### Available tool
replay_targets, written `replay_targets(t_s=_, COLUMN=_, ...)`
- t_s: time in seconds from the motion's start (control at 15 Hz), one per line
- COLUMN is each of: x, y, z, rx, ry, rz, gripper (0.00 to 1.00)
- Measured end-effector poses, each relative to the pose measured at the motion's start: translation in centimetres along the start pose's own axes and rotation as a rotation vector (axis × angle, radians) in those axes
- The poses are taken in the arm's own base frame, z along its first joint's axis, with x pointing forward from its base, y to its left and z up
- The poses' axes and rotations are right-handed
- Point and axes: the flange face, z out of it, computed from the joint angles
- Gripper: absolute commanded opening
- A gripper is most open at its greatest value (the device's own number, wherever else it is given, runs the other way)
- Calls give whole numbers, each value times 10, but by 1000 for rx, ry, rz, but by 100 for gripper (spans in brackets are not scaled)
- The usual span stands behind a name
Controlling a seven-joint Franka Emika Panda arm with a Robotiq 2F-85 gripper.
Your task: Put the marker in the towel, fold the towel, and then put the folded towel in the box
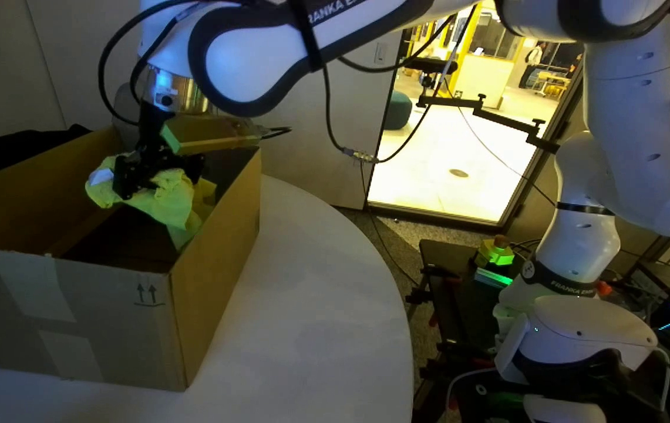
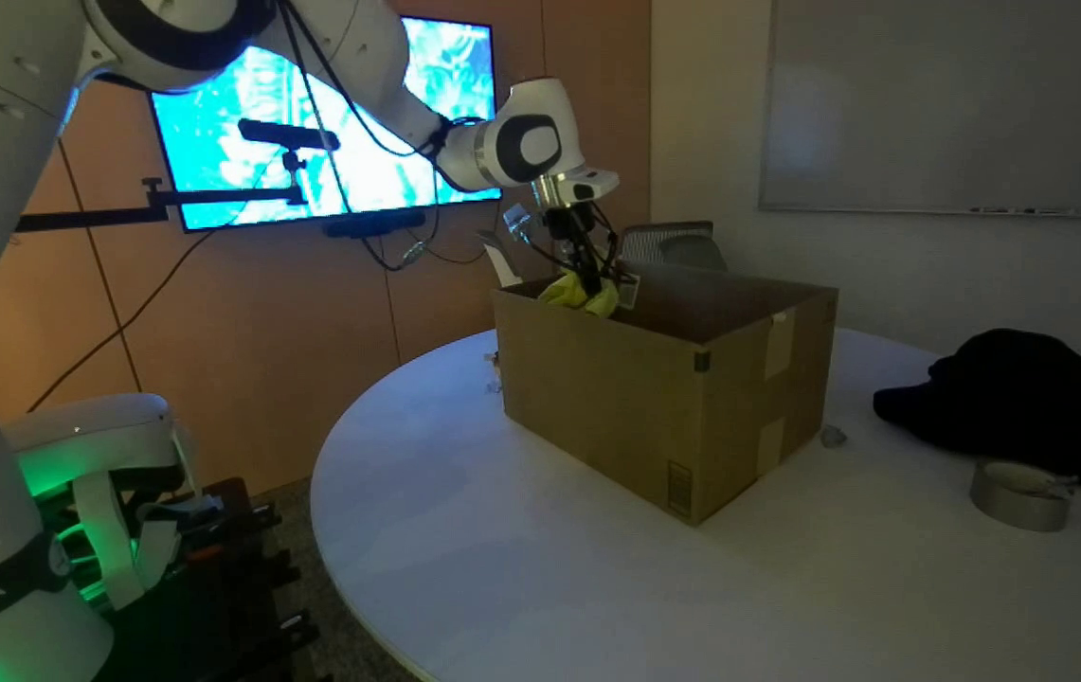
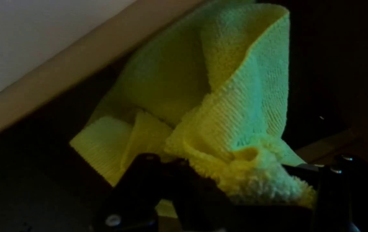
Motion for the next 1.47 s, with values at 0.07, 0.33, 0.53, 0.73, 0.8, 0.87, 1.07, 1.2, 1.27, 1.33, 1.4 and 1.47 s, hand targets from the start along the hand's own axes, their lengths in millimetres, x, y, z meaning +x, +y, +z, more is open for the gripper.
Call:
replay_targets(t_s=0.07, x=3, y=-2, z=16, rx=-22, ry=-20, rz=8, gripper=37)
replay_targets(t_s=0.33, x=10, y=-14, z=52, rx=-87, ry=-89, rz=7, gripper=67)
replay_targets(t_s=0.53, x=18, y=-22, z=46, rx=-103, ry=-104, rz=5, gripper=89)
replay_targets(t_s=0.73, x=25, y=-30, z=26, rx=-93, ry=-85, rz=1, gripper=100)
replay_targets(t_s=0.8, x=26, y=-32, z=17, rx=-88, ry=-74, rz=-1, gripper=100)
replay_targets(t_s=0.87, x=28, y=-33, z=7, rx=-83, ry=-62, rz=-2, gripper=100)
replay_targets(t_s=1.07, x=27, y=-28, z=-34, rx=-76, ry=-40, rz=-19, gripper=100)
replay_targets(t_s=1.2, x=18, y=-17, z=-61, rx=-84, ry=-53, rz=-42, gripper=100)
replay_targets(t_s=1.27, x=10, y=-10, z=-73, rx=-95, ry=-76, rz=-63, gripper=100)
replay_targets(t_s=1.33, x=2, y=-2, z=-83, rx=-106, ry=-101, rz=-86, gripper=100)
replay_targets(t_s=1.4, x=-8, y=6, z=-91, rx=-116, ry=-130, rz=-114, gripper=100)
replay_targets(t_s=1.47, x=-18, y=14, z=-99, rx=-123, ry=-163, rz=-151, gripper=100)
